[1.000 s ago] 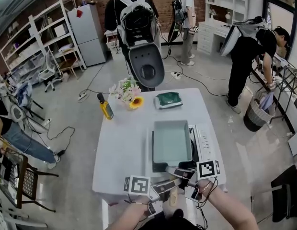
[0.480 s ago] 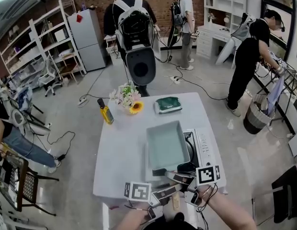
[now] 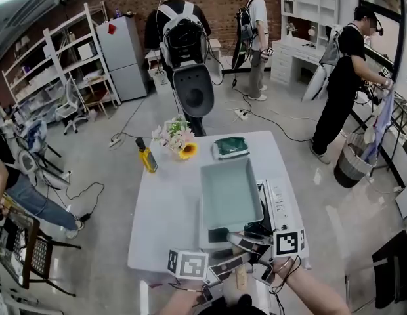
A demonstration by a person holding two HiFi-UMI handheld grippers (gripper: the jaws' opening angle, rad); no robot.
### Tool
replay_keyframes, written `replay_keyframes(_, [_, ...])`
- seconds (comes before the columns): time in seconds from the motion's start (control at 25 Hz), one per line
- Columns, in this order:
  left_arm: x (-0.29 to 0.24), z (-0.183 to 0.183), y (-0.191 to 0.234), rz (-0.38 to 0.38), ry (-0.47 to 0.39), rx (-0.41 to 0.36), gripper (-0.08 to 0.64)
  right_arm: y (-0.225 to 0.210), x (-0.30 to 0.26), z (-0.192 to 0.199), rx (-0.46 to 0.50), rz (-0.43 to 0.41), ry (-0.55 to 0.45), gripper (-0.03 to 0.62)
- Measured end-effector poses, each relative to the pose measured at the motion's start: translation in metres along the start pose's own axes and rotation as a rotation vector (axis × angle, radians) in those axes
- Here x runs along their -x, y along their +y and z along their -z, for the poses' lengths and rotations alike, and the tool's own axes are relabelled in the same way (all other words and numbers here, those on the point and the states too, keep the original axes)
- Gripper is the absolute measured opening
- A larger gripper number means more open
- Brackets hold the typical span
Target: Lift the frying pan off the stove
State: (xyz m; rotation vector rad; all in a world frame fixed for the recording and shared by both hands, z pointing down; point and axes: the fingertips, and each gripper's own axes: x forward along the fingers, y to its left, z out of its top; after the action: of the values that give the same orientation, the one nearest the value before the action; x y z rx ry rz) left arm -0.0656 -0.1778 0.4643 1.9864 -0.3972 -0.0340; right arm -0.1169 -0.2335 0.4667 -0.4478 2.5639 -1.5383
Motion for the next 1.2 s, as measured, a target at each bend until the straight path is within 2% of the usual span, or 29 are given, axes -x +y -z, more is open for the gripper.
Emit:
replay_keyframes(0.36, [0.002, -0.004, -0.014, -0.012, 0.018, -0.079, 0.152, 0.026, 0.003, -0.014, 0.051, -0.064, -0.065, 0.201])
replay_keyframes(1.2, [0.002, -0.012, -0.06, -0.008, 0.012, -0.274, 0.156, 0.068, 0.024, -0.03, 0.154, -0.097, -0.136, 0.202])
